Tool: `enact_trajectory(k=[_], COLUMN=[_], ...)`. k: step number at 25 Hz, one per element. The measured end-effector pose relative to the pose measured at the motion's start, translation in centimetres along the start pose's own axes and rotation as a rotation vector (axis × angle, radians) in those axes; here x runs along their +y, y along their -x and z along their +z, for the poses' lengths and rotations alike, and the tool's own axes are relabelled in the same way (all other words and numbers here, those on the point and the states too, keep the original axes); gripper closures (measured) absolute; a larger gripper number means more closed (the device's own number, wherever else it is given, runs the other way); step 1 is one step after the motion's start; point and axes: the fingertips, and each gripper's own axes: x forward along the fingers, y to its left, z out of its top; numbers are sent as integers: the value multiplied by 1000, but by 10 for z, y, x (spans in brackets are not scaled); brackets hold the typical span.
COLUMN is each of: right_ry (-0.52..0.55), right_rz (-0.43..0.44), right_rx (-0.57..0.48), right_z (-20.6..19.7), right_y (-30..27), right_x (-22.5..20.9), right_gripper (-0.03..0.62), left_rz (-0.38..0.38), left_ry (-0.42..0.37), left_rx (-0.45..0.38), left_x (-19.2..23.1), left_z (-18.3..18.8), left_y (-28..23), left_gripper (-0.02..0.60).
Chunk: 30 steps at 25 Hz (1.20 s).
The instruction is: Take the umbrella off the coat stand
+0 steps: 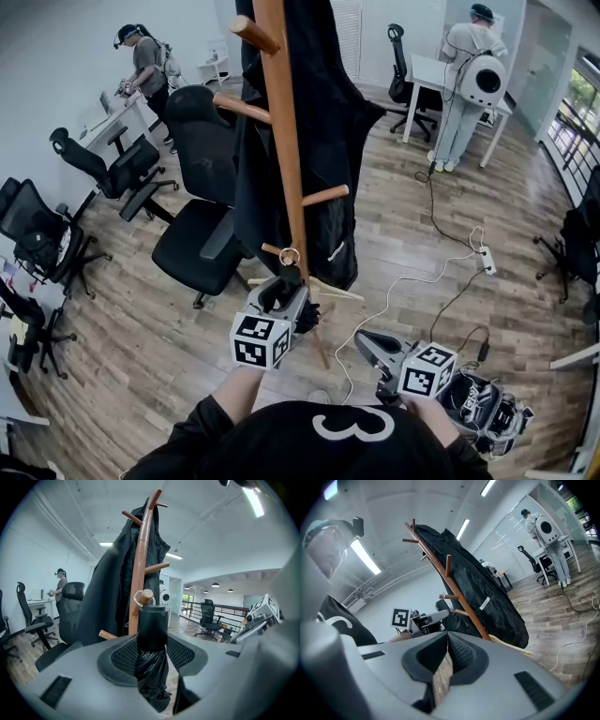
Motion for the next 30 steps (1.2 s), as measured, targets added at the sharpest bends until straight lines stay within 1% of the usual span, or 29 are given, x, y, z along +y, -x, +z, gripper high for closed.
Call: enact_trajectory(k=[3, 8, 11, 15, 17, 23, 26, 30], right_ry=[4, 3, 2, 6, 11, 97, 123, 156], right_rz=[3, 17, 25, 36, 42, 35, 46, 49], right_rx=[-2, -7, -7, -11, -15, 5, -16, -33], right_z=[-1, -6, -11, -14, -15, -16, -9, -8], right_y=[3, 6, 8, 9, 9, 7, 9, 13], right_x=[4, 11, 17, 24, 29, 49, 61, 77], right_gripper=[568, 568, 568, 568, 568, 568, 568, 568], left_rz=[-2, -10, -31, -65, -76, -118, -140, -152], left_ry=[10, -8, -9, 12, 11, -25, -43, -40], left_rx=[-8, -19, -27, -47, -56, -70, -66, -62], left_x=[-3, -12, -19, -29, -35, -57, -69, -78], left_z=[2, 4, 7, 14, 16, 17, 14, 5], left_y=[7, 20, 33, 51, 62, 93, 109, 132], left_gripper=[383, 383, 383, 383, 383, 383, 383, 383])
